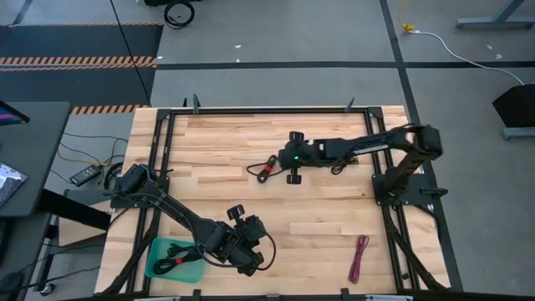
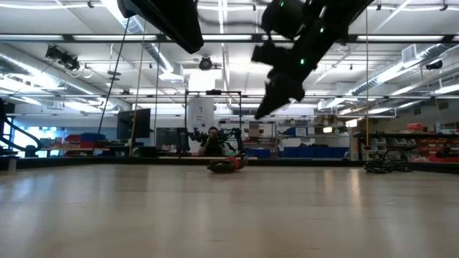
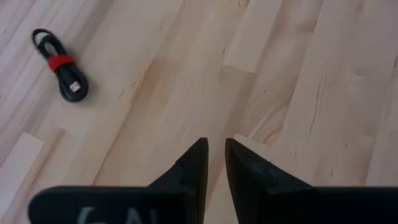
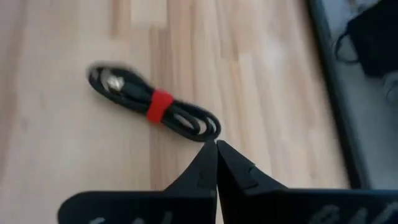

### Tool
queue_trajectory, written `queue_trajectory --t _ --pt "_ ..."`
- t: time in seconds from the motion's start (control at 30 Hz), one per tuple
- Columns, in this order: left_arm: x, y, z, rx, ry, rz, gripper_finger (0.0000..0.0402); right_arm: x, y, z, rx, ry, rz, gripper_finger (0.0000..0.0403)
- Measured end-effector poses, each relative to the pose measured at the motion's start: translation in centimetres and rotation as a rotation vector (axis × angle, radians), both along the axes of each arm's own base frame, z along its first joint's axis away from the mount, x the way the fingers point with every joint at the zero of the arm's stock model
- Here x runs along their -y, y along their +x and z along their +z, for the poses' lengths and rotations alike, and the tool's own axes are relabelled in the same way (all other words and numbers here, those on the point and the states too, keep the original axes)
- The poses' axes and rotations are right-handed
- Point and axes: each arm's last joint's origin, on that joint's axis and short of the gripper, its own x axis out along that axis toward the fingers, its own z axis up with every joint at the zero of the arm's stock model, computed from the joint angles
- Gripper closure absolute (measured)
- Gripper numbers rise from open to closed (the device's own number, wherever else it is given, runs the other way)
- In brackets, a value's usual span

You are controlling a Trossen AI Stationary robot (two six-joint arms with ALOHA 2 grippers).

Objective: Pick and place USB-C Cables
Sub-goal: Put the black charger cable into the green bin

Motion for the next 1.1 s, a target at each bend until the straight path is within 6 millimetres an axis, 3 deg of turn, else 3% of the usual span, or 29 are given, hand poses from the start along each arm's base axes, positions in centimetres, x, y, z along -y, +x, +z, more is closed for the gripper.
queue_trajectory --t 0.1,0.2,0.37,0.53,0.7,0.93,1.1 --pt "0.0 0.0 0.0 0.0 0.0 0.0 0.034 -0.3 -0.5 1.4 0.037 0.02 0.048 0.0394" --pt "0.1 0.0 0.0 0.004 -0.003 -0.001 0.034 -0.4 -0.5 1.3 0.024 0.046 0.144 0.0366" --pt "0.3 0.0 0.0 0.01 -0.006 -0.007 0.034 -0.1 0.6 -1.8 -0.081 0.035 0.199 0.0279" --pt "0.4 -0.3 0.0 -0.006 0.006 -0.019 0.034 0.3 2.8 -5.0 -0.098 -0.129 0.257 0.0181" --pt "0.6 -0.5 0.0 -0.016 0.013 -0.028 0.034 0.2 4.2 -7.1 -0.096 -0.248 0.355 0.0122" --pt "0.8 -0.7 -0.1 -0.014 0.009 -0.027 0.034 1.6 5.0 -9.3 -0.107 -0.301 0.399 0.0127" --pt "1.1 -0.8 0.0 -0.014 0.009 -0.035 0.034 2.2 4.8 -9.6 -0.088 -0.221 0.344 0.0206"
